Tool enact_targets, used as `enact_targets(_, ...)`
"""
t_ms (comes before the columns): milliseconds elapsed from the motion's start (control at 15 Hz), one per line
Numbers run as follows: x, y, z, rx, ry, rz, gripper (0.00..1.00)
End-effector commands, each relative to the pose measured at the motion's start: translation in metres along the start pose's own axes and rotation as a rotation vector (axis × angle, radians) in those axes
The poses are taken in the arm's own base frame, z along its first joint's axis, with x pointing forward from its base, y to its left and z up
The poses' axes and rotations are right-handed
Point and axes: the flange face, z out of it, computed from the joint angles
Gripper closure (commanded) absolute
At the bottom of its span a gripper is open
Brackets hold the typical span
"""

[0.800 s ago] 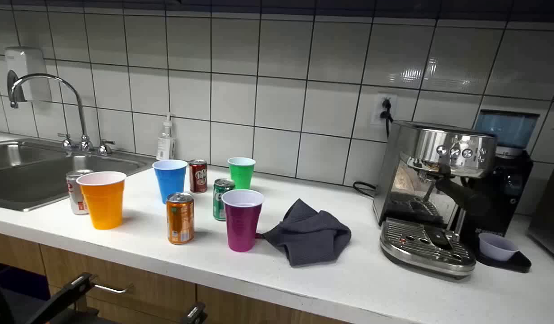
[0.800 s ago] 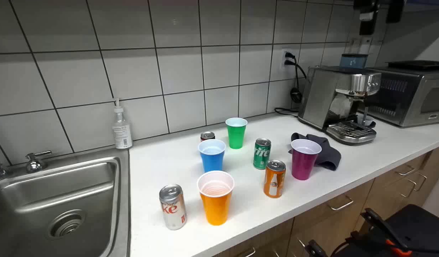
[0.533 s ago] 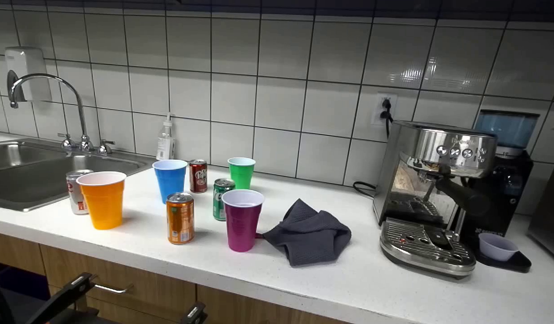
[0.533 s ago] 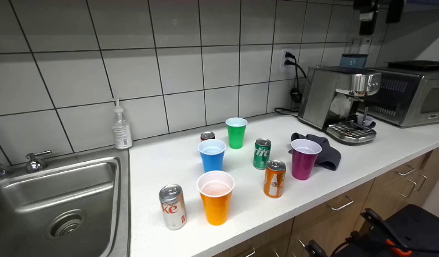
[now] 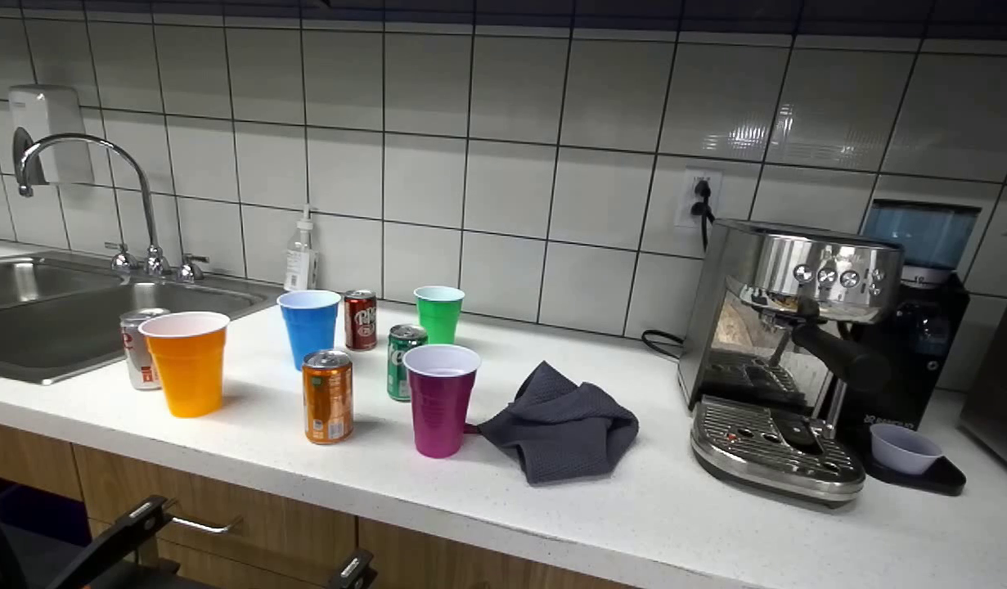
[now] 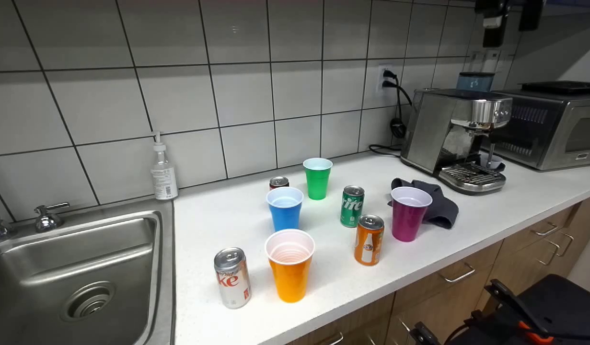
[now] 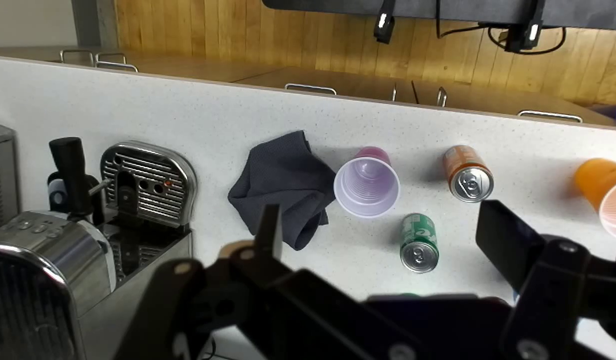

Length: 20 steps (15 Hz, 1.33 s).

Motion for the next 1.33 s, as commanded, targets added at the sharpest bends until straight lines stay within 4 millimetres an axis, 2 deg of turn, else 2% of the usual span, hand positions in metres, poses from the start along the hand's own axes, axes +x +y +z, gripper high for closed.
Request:
enact_targets(0, 0.0, 0.0, -0.001, 0.0, -0.001, 0.0, 0.0)
enact_targets(533, 0.0, 0.0, -0.001, 0.0, -0.001, 0.0, 0.0)
enact_targets(667, 0.0, -0.006, 0.001, 0.003, 0.01, -0.007, 0.0)
enact_targets(1267, 0.021, -0.033, 0.038, 0.07, 0.038, -0.003, 0.0)
